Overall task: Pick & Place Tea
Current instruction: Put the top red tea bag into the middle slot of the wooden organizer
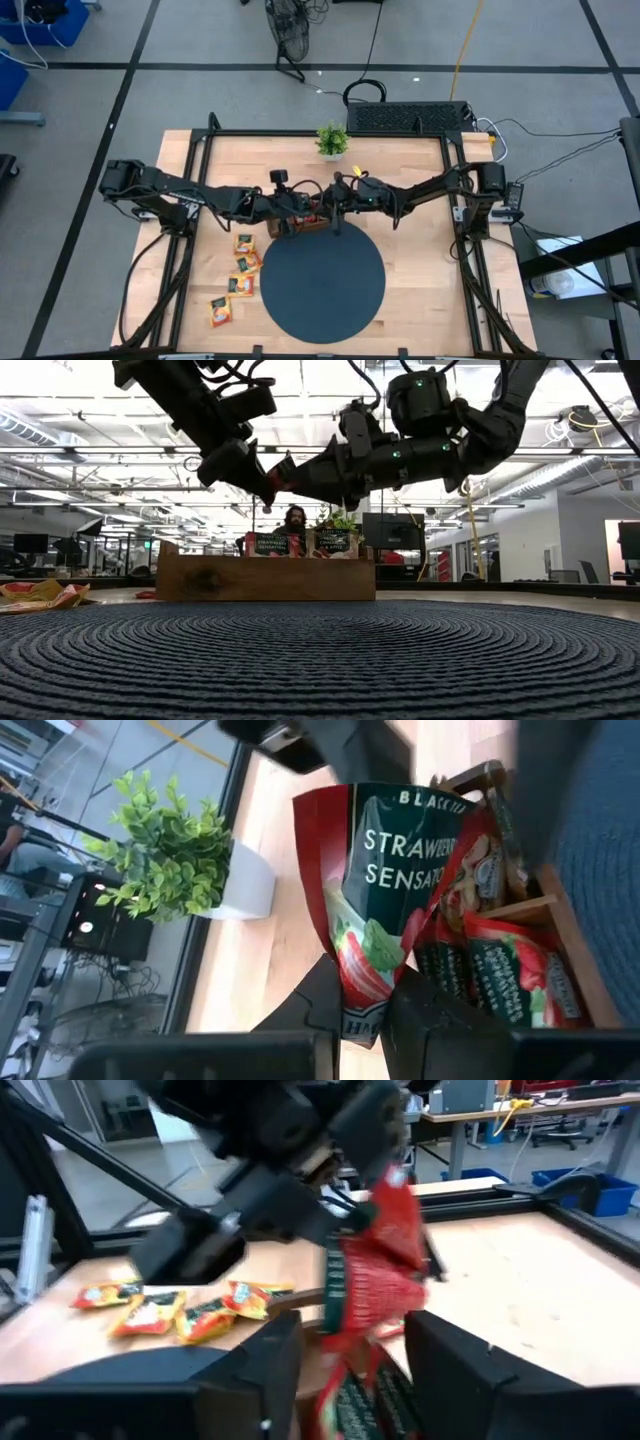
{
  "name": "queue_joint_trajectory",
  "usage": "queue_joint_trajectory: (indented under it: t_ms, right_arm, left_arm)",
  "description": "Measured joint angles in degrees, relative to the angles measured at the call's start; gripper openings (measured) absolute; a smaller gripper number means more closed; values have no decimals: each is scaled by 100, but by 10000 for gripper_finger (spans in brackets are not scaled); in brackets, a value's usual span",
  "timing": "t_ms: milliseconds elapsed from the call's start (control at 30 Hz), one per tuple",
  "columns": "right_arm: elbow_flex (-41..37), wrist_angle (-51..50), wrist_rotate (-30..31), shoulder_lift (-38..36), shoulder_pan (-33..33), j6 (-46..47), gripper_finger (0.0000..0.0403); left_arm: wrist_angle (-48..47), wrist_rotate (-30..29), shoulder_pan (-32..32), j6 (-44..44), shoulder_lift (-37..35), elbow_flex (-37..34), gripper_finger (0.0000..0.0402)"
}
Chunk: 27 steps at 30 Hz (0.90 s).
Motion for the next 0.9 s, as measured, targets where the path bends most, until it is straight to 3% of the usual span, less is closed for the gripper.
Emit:
queue_joint_trajectory:
  t_ms: [300,567,767,833,900]
  right_arm:
    - [0,180,-22,0,-116,-429,11]
    - [-2,-499,93,-385,-24,-818,1]
    - [20,-2657,338,-1500,37,-1112,0]
    - [128,-3714,139,-1820,34,-951,0]
    - [289,-4466,126,-2029,38,-844,0]
  left_arm:
    - [20,140,-17,-182,-2,0,42]
    - [19,-108,-33,-137,-64,2,85]
    - [107,-1101,-22,-167,-452,4,134]
    - [309,-967,85,-501,-610,4,153]
    - [456,-269,284,-949,-725,8,173]
